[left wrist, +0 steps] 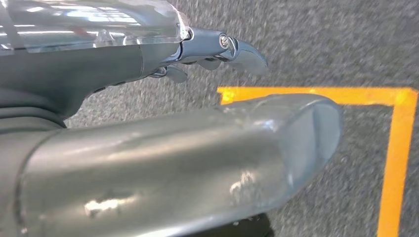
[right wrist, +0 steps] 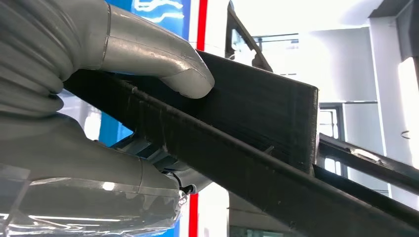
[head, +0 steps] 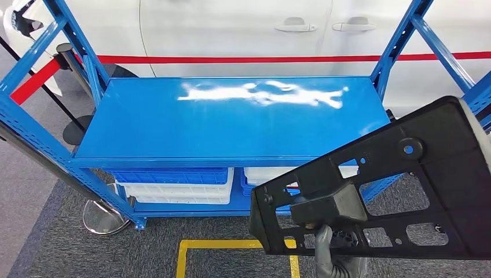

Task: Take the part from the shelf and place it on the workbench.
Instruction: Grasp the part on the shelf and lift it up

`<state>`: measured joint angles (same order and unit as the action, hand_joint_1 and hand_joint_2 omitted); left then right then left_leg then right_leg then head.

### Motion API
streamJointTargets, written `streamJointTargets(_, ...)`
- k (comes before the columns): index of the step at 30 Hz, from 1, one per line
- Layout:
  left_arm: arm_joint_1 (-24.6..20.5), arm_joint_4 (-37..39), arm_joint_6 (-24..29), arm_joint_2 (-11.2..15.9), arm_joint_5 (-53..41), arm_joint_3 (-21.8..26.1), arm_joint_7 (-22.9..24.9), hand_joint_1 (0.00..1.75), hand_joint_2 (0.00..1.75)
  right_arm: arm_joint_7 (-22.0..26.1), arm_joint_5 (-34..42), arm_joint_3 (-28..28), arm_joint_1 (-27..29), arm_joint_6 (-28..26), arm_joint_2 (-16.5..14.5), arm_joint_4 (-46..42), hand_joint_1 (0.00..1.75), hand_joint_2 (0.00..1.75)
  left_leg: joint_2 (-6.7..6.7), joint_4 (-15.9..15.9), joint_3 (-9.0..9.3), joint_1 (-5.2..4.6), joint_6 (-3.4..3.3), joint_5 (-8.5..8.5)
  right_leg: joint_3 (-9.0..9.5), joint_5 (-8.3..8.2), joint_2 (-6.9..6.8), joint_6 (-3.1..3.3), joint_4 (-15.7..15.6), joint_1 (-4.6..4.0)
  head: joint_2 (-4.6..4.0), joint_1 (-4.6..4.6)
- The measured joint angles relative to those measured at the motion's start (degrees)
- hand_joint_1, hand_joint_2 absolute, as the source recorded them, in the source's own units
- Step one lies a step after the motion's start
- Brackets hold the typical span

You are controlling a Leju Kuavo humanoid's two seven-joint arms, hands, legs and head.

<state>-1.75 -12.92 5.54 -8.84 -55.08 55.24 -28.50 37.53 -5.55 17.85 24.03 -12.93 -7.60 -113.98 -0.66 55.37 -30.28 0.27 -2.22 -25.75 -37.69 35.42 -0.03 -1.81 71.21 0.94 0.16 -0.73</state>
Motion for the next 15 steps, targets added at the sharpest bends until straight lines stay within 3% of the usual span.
streamJointTargets(2, 0.0, 0.0, -0.1, -0.1, -0.1, 0.1, -0.1, 0.00, 0.00, 0.0, 0.0, -0.4, 0.1, 0.1, -0.1, 0.3, 1.75, 1.75, -0.06, 0.7, -1.76, 0.21, 0.42, 0.87, 2.49, -2.52, -0.03, -0.56, -0.6, 0.48, 0.00, -0.01)
streamJointTargets(3, 0.0, 0.0, -0.1, -0.1, -0.2, 0.2, -0.1, 0.00, 0.00, 0.0, 0.0, -0.6, 0.2, 0.2, -0.2, 0.4, 1.75, 1.75, -0.05, 1.2, -2.62, 0.32, 0.72, 1.21, 4.98, -4.17, -0.03, -0.73, -3.4, 0.71, 0.00, -0.02)
streamJointTargets(4, 0.0, 0.0, -0.1, -0.2, -0.2, 0.3, -0.2, 0.00, 0.00, 0.0, -0.1, -0.7, 0.2, 0.4, -0.4, 0.5, 1.75, 1.75, -0.03, 1.8, -3.45, 0.35, 1.05, 1.48, 7.74, -4.78, -0.01, -0.78, -7.1, 0.77, -0.01, -0.03)
streamJointTargets(6, 0.0, -0.1, -0.2, -0.2, -0.3, 0.5, -0.3, 0.00, 0.00, 0.0, -0.1, -1.0, 0.3, 0.8, -0.7, 0.5, 1.75, 1.75, 0.00, 2.7, -4.49, 0.34, 1.83, 2.04, 11.59, -4.09, 0.05, -0.19, -13.1, 0.57, -0.01, 0.01)
streamJointTargets(7, 0.0, -0.2, -0.3, -0.3, -0.3, 0.6, -0.4, 0.00, 0.00, 0.0, -0.1, -1.1, 0.3, 0.9, -0.9, 0.6, 1.75, 1.75, 0.01, 2.9, -4.73, 0.32, 2.24, 2.41, 12.08, -3.52, 0.07, 0.29, -14.4, 0.32, 0.00, 0.03)
streamJointTargets(9, 0.1, -0.3, -0.3, -0.3, -0.3, 0.7, -0.5, 0.00, 0.00, 0.0, -0.1, -1.3, 0.3, 1.0, -1.1, 0.7, 1.75, 1.75, 0.06, 3.0, -4.94, 0.49, 3.05, 2.88, 11.55, -4.00, -0.10, 1.43, -14.6, 0.20, 0.00, 0.02)
streamJointTargets(10, 0.1, -0.3, -0.3, -0.3, -0.3, 0.7, -0.5, 0.00, 0.00, 0.0, -0.1, -1.4, 0.4, 1.0, -1.3, 0.8, 1.75, 1.75, 0.11, 3.5, -5.25, 0.60, 3.35, 2.10, 11.14, -4.50, -0.21, 2.03, -14.6, 0.22, 0.00, 0.06)
streamJointTargets(12, 0.3, -0.3, -0.3, -0.3, -0.4, 0.8, -0.5, 0.00, 0.00, 0.0, -0.1, -1.5, 0.4, 1.0, -1.6, 0.9, 1.75, 1.75, 0.22, 7.5, -6.55, 0.82, 3.71, -2.56, 9.99, -5.65, -0.48, 3.08, -14.7, 0.26, 0.00, 0.20)
streamJointTargets(14, 0.3, -0.3, -0.3, -0.3, -0.4, 0.8, -0.5, 0.00, 0.00, 0.0, -0.1, -1.7, 0.4, 1.0, -1.8, 1.0, 1.75, 1.75, 0.25, 14.5, -8.17, 0.82, 3.88, -7.86, 8.47, -6.76, -0.52, 3.53, -14.5, -0.04, 0.00, 0.34)
streamJointTargets(15, 0.3, -0.3, -0.4, -0.3, -0.4, 0.8, -0.5, 0.00, 0.00, 0.0, -0.1, -1.8, 0.4, 1.0, -1.9, 1.0, 1.75, 1.75, 0.25, 17.4, -8.44, 0.82, 3.90, -8.81, 7.59, -7.32, -0.53, 3.57, -14.3, -0.22, 0.00, 0.37)
